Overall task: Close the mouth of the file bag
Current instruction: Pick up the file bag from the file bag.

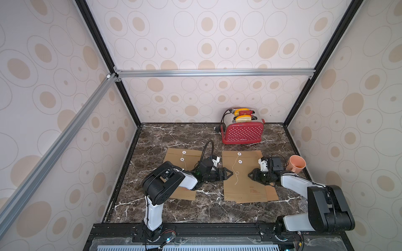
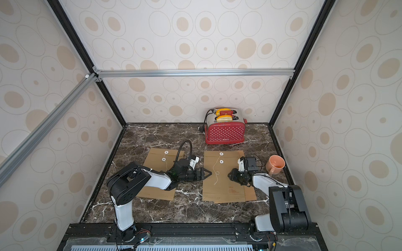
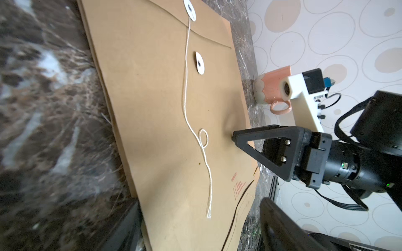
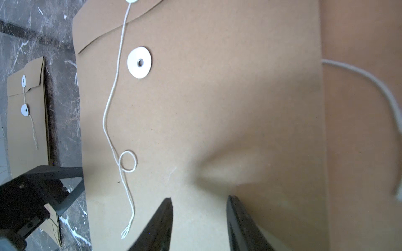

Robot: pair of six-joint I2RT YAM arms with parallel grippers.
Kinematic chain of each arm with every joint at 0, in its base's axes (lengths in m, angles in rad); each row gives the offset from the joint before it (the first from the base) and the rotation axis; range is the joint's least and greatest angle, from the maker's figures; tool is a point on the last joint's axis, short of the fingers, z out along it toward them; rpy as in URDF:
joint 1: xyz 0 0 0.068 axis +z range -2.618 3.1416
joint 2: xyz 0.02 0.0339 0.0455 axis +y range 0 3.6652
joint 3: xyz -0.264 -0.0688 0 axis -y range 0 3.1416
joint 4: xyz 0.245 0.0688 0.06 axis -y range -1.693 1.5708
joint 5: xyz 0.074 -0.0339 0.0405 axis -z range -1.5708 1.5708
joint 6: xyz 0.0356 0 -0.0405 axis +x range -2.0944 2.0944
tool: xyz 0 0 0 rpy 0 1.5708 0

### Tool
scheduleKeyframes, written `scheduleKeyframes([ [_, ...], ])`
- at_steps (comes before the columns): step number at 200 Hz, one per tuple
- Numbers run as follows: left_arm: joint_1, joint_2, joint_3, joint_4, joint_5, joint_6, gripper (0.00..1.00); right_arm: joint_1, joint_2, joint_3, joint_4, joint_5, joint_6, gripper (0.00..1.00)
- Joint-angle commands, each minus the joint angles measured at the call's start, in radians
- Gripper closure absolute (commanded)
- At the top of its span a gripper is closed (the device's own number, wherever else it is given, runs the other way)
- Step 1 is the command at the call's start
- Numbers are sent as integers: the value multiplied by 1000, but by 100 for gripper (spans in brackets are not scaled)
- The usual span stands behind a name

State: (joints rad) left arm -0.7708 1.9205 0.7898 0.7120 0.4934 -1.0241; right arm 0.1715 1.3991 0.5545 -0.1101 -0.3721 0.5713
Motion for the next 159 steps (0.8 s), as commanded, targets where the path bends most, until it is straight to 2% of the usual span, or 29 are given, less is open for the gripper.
scheduleKeyframes([
  [1, -13, 18, -17, 64, -4, -33, 19, -3, 9, -40, -60, -1, 3, 56],
  [35, -12, 43, -36, 197, 2, -103, 35, -3, -5, -45, -65, 1, -5, 56],
  [62, -12, 35, -38, 190, -8, -97, 52, -3, -8, -50, -63, 0, -4, 56],
  [74, -12, 38, -38, 188, -7, -91, 54, -3, -7, -50, -60, -5, -5, 56],
  [91, -12, 51, -30, 189, 3, -87, 73, -2, -5, -52, -45, -23, -2, 56],
  [113, -17, 80, -25, 197, 7, -97, 74, -2, -6, -54, -40, -32, -1, 57],
  [127, -21, 93, -25, 214, 5, -103, 81, -2, -13, -52, -45, -35, -3, 57],
  [144, -22, 90, -31, 209, -5, -97, 82, -3, -27, -51, -60, -30, -6, 57],
  [159, -21, 82, -29, 206, -2, -87, 99, -3, -51, -50, -71, -26, -9, 57],
])
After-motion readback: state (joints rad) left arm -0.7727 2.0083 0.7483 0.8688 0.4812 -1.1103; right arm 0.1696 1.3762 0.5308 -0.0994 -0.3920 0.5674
